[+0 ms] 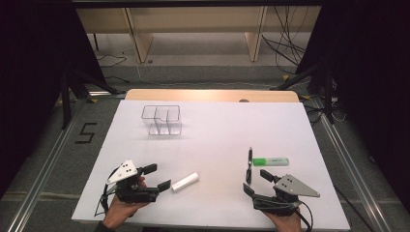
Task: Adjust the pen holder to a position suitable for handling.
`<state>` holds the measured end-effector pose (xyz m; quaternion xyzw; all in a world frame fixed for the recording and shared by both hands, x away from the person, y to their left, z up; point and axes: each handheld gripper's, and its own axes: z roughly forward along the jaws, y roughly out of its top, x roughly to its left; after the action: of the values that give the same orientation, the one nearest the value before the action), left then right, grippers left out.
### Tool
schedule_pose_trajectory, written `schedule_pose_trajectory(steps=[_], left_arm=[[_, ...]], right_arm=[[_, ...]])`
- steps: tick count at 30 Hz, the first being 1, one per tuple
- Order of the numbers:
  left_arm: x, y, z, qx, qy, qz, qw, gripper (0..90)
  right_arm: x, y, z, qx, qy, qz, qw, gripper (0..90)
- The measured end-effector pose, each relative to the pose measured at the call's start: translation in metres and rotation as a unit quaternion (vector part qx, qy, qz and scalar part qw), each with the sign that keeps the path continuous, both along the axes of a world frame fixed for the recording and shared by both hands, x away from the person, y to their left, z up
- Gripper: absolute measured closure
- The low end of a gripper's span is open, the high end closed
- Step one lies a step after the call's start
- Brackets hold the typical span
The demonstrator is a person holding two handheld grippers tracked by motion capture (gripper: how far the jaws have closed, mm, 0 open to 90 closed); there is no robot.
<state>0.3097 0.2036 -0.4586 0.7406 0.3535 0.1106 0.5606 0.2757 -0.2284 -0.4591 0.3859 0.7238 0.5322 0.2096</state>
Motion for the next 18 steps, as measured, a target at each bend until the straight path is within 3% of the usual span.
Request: schedule_pose_trajectory(steps=[18], left_arm=[[0.0038, 0.0039, 0.0003, 0.008, 0.000, 0.014, 0.9999, 15.3]], right_arm=[[-0.0010, -0.0026, 0.0016, 0.003, -0.004, -0.005, 1.0000, 23.5]])
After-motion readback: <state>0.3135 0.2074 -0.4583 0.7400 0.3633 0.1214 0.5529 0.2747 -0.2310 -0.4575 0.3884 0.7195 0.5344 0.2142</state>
